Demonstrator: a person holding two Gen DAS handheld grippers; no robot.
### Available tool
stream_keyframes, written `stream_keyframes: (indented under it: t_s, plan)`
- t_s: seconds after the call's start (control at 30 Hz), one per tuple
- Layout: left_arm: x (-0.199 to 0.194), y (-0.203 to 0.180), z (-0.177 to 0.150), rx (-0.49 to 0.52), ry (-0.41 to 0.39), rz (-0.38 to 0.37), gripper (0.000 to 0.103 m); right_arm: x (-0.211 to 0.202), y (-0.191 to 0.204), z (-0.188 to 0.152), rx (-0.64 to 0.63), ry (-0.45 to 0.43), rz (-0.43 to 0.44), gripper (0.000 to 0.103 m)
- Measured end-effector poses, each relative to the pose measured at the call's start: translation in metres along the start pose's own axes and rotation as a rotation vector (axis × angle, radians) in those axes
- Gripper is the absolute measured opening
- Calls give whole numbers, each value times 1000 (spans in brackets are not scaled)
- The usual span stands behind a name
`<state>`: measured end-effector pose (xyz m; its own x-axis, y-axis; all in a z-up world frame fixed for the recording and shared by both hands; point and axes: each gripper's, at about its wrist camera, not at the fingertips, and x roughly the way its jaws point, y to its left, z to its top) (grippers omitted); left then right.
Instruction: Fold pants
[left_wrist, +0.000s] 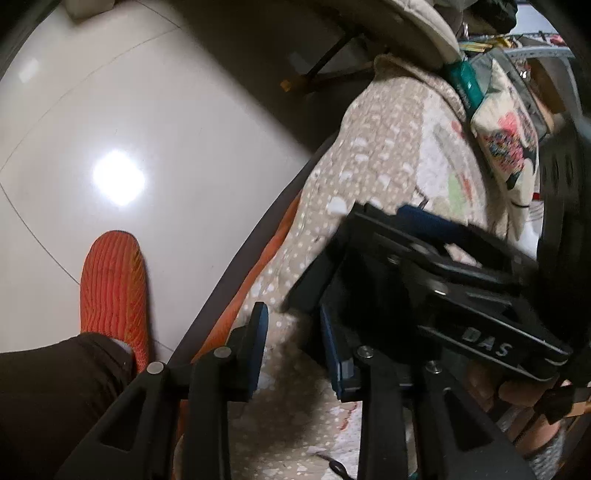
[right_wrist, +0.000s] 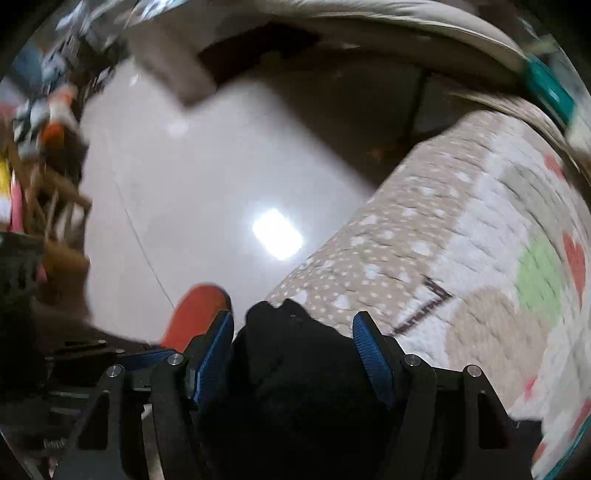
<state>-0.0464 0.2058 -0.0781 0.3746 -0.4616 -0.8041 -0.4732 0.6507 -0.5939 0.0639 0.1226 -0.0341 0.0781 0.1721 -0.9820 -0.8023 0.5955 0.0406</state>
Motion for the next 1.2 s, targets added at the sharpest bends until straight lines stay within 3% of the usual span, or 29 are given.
stream_keyframes:
  t_s: [0.13, 0.17, 0.2, 0.23, 0.33, 0.37, 0.6, 0.73, 0.9, 1.03, 1.1, 1.13, 1.2]
  plan:
    - [10, -9, -6, 36, -6, 24, 32, 27, 16, 10, -85, 89, -68, 68]
    - [12, -11, -6, 49, -9, 32, 32, 31, 20, 10, -100, 102, -93, 62]
    - [14, -13, -7, 60, -11, 37, 32, 34, 21, 8, -117, 109, -133, 44]
    - [15, -16, -7, 70, -6, 36, 31, 35, 23, 8, -123, 107, -153, 38]
    - [13, -24, -9, 101, 21, -24, 11, 22, 19, 5, -77, 58, -121, 26]
    - [10, -28, -10, 115, 16, -36, 4, 16, 18, 3, -62, 38, -112, 25]
    - [-4, -64, -18, 152, 16, -211, 4, -49, 2, -26, 49, -154, -52, 24]
    - [-6, -103, -34, 228, -4, -255, 4, -93, -34, -56, 147, -262, -28, 24]
    - [12, -150, -67, 317, 72, -322, 4, -129, -102, -128, 341, -355, 9, 24]
    - [23, -175, -97, 413, 139, -346, 4, -134, -142, -197, 458, -377, 43, 26]
    - [30, -179, -107, 433, 164, -338, 4, -125, -163, -230, 503, -326, -24, 32]
    - [32, -179, -111, 438, 173, -326, 4, -119, -170, -242, 533, -282, -99, 35]
    - [34, -174, -116, 434, 175, -295, 4, -113, -192, -272, 644, -177, -365, 49]
